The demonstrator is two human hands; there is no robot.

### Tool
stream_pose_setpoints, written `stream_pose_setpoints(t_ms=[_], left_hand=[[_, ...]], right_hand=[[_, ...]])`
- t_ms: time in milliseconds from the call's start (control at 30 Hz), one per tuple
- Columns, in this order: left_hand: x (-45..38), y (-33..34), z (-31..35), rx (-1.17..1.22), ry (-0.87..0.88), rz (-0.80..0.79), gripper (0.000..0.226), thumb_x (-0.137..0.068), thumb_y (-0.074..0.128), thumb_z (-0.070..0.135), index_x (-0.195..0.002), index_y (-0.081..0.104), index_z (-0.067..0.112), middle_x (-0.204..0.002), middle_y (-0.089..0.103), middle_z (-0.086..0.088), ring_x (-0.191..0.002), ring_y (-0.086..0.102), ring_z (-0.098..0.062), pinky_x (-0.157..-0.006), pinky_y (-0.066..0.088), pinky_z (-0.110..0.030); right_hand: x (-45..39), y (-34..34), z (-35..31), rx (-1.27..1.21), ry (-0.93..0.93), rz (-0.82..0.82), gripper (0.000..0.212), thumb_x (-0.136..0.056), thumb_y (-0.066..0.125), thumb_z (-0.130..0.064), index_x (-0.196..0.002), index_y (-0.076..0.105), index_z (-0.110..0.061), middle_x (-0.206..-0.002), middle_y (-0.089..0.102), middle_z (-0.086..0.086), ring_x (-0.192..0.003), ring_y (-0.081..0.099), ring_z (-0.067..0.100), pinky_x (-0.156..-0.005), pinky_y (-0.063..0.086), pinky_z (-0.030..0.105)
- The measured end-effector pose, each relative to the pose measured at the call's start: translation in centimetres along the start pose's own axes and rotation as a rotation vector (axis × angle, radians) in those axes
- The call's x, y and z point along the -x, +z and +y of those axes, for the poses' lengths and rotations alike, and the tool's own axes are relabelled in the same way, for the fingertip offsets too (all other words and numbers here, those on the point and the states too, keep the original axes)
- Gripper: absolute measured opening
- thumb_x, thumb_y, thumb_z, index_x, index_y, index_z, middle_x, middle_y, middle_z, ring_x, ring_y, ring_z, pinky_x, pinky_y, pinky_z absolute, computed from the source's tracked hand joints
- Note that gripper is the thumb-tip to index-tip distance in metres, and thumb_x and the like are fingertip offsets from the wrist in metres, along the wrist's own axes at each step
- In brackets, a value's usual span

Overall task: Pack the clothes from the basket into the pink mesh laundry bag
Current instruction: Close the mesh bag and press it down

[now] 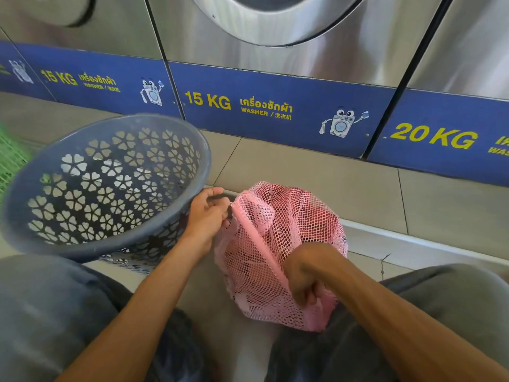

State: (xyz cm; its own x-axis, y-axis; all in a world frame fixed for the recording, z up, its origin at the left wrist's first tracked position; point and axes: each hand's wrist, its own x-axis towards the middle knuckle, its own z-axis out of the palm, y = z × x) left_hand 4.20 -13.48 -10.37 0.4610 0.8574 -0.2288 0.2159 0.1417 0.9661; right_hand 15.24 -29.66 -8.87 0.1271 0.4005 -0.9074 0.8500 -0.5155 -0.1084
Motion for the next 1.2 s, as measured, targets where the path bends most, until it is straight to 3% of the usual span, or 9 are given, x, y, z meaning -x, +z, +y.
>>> stream_pose_setpoints(t_ms=[200,400,567,800,867,967,1033,1100,1200], left_hand=[[-0.4,-0.6,-0.7,-0.170,0.081,0.055,0.024,-0.098,0.050,0.012,-0.115,0.060,0.025,-0.114,0.066,-0.014,-0.085,0.060,-0.021,-0.081,0.053,-0.039],[-0.2,-1.3,0.5,-0.555,0.121,-0.148,0.038,-0.093,0.040,0.003,-0.103,0.074,0.018,-0.105,0.070,0.006,-0.101,0.061,-0.010,-0.097,0.044,-0.033],[1.3,0.4,-1.6,-0.763,0.263,-0.316,0.028,-0.091,0.053,0.022,-0.090,0.078,0.009,-0.081,0.071,0.000,-0.071,0.061,-0.016,-0.069,0.053,-0.037],[2.9,3.2,-7.3,-0.735,0.207,-0.513,0.086,-0.072,0.074,0.048,-0.141,0.026,0.033,-0.117,0.059,0.019,-0.098,0.062,-0.006,-0.081,0.058,-0.036],[1.9,2.9,-8.8,-0.818,0.268,-0.441,0.060,-0.079,0.064,0.055,-0.132,0.042,0.038,-0.110,0.067,0.016,-0.090,0.067,-0.009,-0.076,0.060,-0.039],[1.0,2.0,-8.4,-0.833,0.246,-0.312,0.017,-0.093,0.055,0.047,-0.091,0.062,0.031,-0.083,0.069,0.012,-0.072,0.066,-0.009,-0.067,0.061,-0.038],[0.6,1.6,-7.9,-0.721,0.112,-0.214,0.024,-0.098,0.050,0.041,-0.077,0.058,0.032,-0.074,0.060,0.015,-0.065,0.061,-0.007,-0.061,0.060,-0.034],[0.1,1.3,-8.1,-0.641,-0.035,-0.106,0.030,-0.100,0.045,0.045,-0.076,0.057,0.032,-0.072,0.057,0.014,-0.066,0.061,-0.012,-0.052,0.054,-0.025],[-0.5,1.1,-8.4,-0.618,-0.207,-0.020,0.038,-0.102,0.039,0.044,-0.090,0.063,0.016,-0.077,0.063,-0.002,-0.059,0.058,-0.013,-0.036,0.038,-0.017]], right_hand=[[0.0,0.3,-0.6,-0.001,0.008,0.054,0.032,-0.079,0.076,-0.023,-0.109,0.071,-0.012,-0.080,0.071,0.001,-0.059,0.064,0.012,-0.065,0.058,0.027],[-0.5,-1.9,1.8,0.058,0.141,0.547,0.011,-0.088,0.056,-0.023,-0.083,0.060,-0.014,-0.074,0.058,-0.003,-0.076,0.058,0.014,-0.082,0.054,0.036],[-3.1,-1.9,1.0,-0.084,0.088,0.775,0.011,-0.094,0.055,-0.027,-0.101,0.060,-0.020,-0.087,0.062,-0.002,-0.082,0.059,0.018,-0.072,0.047,0.034],[-4.8,-1.8,-0.8,-0.260,-0.233,0.978,0.009,-0.098,0.049,-0.028,-0.095,0.056,-0.024,-0.090,0.067,0.003,-0.076,0.062,0.021,-0.063,0.047,0.030],[-4.7,-2.0,-0.6,-0.324,-0.282,0.937,0.008,-0.096,0.054,-0.029,-0.099,0.058,-0.022,-0.095,0.067,0.004,-0.082,0.063,0.021,-0.069,0.052,0.032],[-4.2,-2.6,0.8,-0.209,-0.144,0.838,0.053,-0.078,0.073,-0.047,-0.125,0.052,-0.034,-0.128,0.053,0.008,-0.120,0.050,0.030,-0.096,0.047,0.051],[-3.8,-2.5,2.3,-0.105,0.027,0.720,0.096,-0.063,0.081,-0.057,-0.144,0.030,-0.046,-0.157,0.022,0.012,-0.144,0.017,0.042,-0.110,0.023,0.067],[-3.9,-1.8,3.3,-0.107,0.125,0.563,0.126,-0.054,0.085,-0.062,-0.148,0.002,-0.053,-0.163,-0.014,0.012,-0.146,-0.015,0.045,-0.109,0.004,0.074],[-5.8,0.1,3.3,-0.099,0.169,0.447,0.142,-0.052,0.088,-0.058,-0.143,-0.021,-0.055,-0.157,-0.032,0.013,-0.143,-0.023,0.046,-0.106,0.007,0.078]])
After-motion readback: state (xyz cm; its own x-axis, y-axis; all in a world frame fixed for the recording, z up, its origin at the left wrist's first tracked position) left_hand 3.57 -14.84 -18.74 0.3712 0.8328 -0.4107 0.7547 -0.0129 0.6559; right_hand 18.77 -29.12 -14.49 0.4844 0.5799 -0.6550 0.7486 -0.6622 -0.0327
